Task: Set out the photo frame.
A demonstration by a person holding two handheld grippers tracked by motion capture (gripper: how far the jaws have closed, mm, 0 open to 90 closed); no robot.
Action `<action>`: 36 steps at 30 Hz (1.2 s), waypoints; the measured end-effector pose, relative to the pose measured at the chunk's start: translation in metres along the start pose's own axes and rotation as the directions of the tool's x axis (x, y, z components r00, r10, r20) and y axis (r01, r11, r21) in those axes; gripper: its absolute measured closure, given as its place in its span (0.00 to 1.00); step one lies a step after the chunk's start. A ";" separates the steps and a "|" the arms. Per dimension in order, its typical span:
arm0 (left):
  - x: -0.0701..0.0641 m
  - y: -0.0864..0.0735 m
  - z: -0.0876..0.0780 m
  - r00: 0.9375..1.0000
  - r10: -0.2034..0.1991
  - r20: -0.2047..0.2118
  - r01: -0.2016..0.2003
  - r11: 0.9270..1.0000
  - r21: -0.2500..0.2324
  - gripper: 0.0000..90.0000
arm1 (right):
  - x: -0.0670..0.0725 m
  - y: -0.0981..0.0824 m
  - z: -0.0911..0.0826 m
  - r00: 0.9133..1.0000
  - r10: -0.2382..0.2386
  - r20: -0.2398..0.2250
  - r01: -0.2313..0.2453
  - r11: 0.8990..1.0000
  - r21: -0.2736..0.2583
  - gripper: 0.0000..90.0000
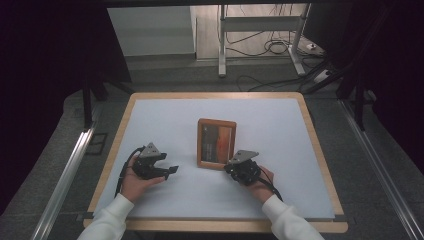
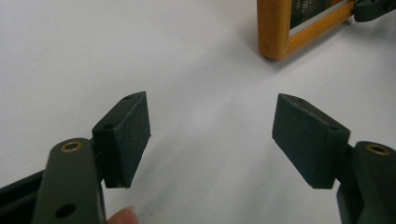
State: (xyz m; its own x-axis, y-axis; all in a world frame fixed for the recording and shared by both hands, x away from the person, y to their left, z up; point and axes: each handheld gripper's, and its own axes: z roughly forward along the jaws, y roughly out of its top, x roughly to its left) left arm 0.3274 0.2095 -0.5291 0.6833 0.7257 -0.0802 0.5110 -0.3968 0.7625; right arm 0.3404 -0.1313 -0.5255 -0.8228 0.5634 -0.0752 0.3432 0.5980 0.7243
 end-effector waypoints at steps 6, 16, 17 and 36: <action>0.000 0.000 0.000 1.000 0.000 0.000 0.000 1.000 0.001 0.30 | -0.004 -0.002 -0.001 1.000 0.013 0.007 -0.013 1.000 -0.003 1.00; 0.000 0.000 0.000 1.000 0.000 0.000 0.000 1.000 -0.001 0.30 | -0.005 -0.002 -0.001 1.000 0.012 0.008 -0.012 1.000 0.000 1.00; 0.000 0.000 0.000 1.000 -0.001 0.000 0.001 1.000 -0.002 0.30 | -0.005 -0.002 -0.001 1.000 0.012 0.008 -0.012 1.000 0.000 1.00; -0.002 -0.003 -0.002 1.000 0.001 -0.008 -0.001 1.000 0.001 0.30 | -0.006 0.002 -0.013 1.000 0.027 -0.010 -0.027 0.998 -0.056 1.00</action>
State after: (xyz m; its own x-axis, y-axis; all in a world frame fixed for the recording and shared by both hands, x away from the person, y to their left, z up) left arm 0.3235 0.2102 -0.5299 0.6797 0.7297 -0.0742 0.5106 -0.3981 0.7621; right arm 0.3403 -0.1408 -0.5149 -0.8176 0.5736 -0.0493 0.3398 0.5498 0.7630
